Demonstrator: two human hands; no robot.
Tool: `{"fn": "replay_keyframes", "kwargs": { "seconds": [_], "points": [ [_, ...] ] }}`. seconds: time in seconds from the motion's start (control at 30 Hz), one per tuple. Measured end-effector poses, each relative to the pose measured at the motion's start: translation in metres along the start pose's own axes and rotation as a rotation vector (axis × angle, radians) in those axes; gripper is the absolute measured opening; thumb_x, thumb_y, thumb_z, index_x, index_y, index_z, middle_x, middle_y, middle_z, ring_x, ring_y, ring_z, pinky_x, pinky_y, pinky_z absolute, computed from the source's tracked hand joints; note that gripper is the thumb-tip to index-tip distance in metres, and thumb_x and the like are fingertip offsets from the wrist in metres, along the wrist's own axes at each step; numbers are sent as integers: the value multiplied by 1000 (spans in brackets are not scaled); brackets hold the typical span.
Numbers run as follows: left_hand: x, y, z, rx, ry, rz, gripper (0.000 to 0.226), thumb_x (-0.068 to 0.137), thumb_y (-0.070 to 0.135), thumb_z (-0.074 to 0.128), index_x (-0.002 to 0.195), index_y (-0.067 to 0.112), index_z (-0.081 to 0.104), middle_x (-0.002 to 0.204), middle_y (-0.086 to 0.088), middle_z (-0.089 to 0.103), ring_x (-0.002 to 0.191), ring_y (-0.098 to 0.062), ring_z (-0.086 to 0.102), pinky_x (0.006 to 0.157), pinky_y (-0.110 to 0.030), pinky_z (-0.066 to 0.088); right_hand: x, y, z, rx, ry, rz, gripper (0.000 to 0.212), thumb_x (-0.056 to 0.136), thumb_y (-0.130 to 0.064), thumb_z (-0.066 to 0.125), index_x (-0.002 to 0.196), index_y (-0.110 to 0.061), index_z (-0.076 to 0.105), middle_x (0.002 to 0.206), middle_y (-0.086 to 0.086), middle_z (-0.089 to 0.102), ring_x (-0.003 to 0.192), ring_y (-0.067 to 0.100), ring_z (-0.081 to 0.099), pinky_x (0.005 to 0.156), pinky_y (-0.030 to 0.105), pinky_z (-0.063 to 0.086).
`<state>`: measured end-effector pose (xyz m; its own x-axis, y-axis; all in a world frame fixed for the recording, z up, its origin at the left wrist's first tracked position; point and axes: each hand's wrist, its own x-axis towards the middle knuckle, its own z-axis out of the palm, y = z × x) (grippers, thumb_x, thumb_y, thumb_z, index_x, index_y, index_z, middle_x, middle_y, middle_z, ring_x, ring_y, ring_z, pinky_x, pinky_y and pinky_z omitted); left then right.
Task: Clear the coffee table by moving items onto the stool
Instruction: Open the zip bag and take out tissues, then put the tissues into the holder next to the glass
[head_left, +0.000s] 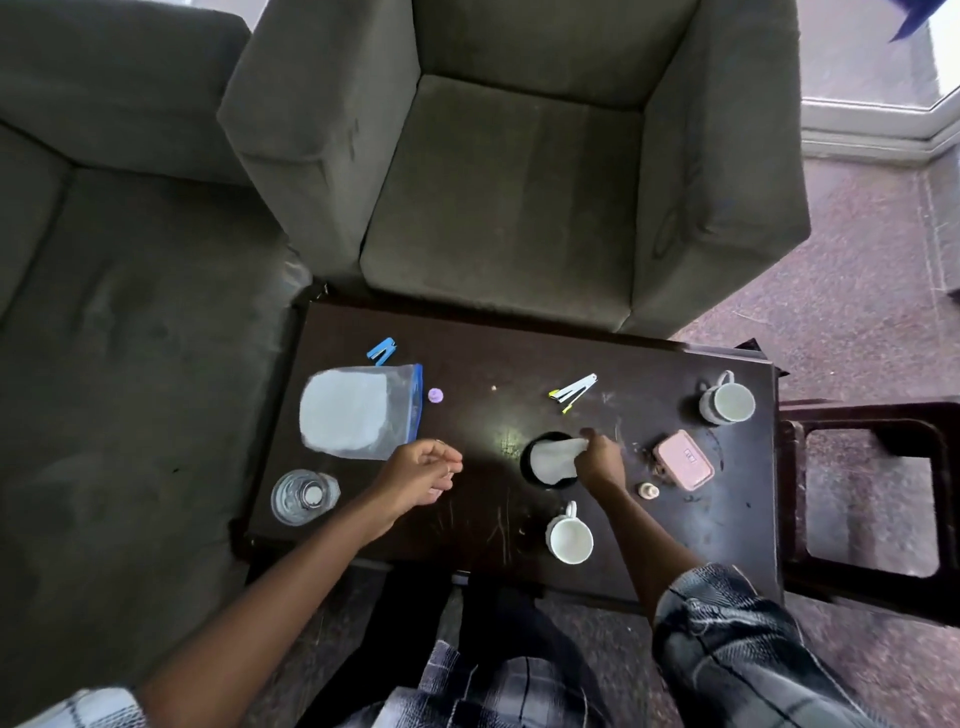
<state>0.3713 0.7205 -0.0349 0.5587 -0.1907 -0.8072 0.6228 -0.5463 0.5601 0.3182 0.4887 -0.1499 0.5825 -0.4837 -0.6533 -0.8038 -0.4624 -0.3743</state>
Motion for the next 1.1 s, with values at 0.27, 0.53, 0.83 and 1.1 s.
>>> {"fn": "replay_keyframes", "kwargs": {
  "seconds": [0.27, 0.53, 0.83, 1.1],
  "points": [
    [12, -28, -8, 80, 2, 14, 18, 91, 3, 46, 93, 13, 61, 88, 3, 63, 77, -12, 59, 62, -16, 42, -26, -1, -8, 176, 141, 146, 56, 79, 4, 53, 133, -4, 45, 137, 18, 49, 122, 33, 50, 93, 37, 42],
    [24, -119, -68, 218, 134, -2, 30, 80, -5, 53, 70, 23, 58, 74, -2, 64, 82, -28, 65, 73, -26, 47, -97, -29, 36, 212, 164, 214, 39, 84, -6, 52, 123, -1, 54, 128, 24, 43, 110, 43, 52, 94, 41, 42],
    [53, -192, -138, 733, 434, 17, 85, 71, 17, 73, 144, 22, 31, 154, -12, 22, 138, -37, 27, 109, -43, 29, -145, -72, 103, -203, -323, -90, 41, 90, -9, 54, 131, -5, 49, 135, 15, 48, 125, 28, 45, 97, 24, 33],
    [95, -209, -138, 791, 294, 40, 83, 73, 20, 75, 140, 34, 29, 152, -1, 17, 131, -34, 28, 93, -43, 49, -143, -57, 128, -225, -214, -105, 47, 73, 5, 61, 117, -8, 60, 122, 11, 47, 104, 25, 54, 85, 16, 36]
  ]
}}
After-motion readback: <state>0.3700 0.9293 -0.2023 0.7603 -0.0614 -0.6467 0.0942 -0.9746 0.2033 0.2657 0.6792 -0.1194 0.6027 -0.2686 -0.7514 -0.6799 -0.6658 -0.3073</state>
